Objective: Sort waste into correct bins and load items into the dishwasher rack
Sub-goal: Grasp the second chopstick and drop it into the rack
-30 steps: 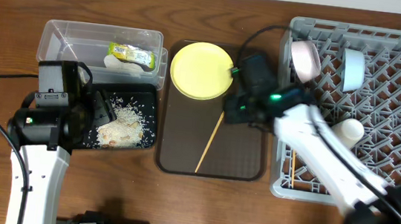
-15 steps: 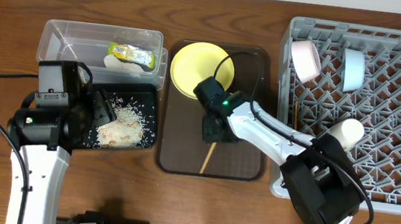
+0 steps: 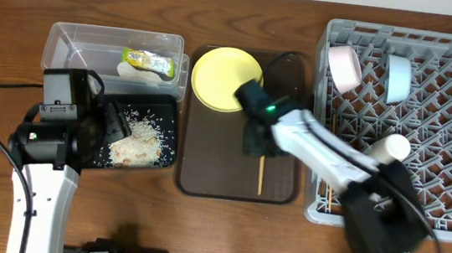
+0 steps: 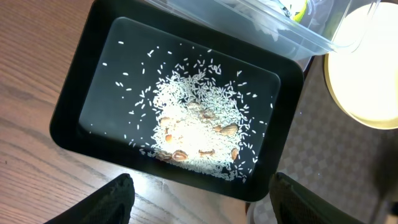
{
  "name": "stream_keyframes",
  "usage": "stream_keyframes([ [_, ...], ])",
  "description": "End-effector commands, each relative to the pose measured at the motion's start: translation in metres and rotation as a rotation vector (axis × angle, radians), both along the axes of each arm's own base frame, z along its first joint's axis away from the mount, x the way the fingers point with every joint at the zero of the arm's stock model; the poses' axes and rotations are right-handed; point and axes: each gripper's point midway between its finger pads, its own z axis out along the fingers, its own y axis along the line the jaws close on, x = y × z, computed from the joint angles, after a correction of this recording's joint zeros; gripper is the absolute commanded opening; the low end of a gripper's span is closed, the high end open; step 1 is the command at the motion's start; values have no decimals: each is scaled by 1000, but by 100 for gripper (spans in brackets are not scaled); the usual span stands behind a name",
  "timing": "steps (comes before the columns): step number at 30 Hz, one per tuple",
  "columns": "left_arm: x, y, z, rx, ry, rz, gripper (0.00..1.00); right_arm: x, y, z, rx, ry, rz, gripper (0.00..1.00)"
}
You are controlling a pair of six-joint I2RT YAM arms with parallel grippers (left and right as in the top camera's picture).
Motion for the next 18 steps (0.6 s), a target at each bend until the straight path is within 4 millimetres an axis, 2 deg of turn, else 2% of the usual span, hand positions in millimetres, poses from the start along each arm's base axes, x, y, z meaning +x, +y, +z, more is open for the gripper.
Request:
stream_keyframes([
  [1,1,2,1,0,-2,12,72,26,-28,67,46,-180,-25,1],
  [3,1,2,1,0,-2,12,72,32,-42,95,62,-249,5,1],
  [5,1,2,1,0,-2,12,72,32,-59,114,57,-286,19,1],
  [8,1,2,1,0,-2,12,72,24,-92,125,1,-273,45,1],
  [11,1,2,1,0,-2,12,72,16,-123,121,-69,-217,23,1],
  [13,1,2,1,0,-2,12,72,13,-136,113,-94,-174,15,1],
  [18,0,2,1,0,-1,12,72,7,-152,85,-123,-92,-10,1],
])
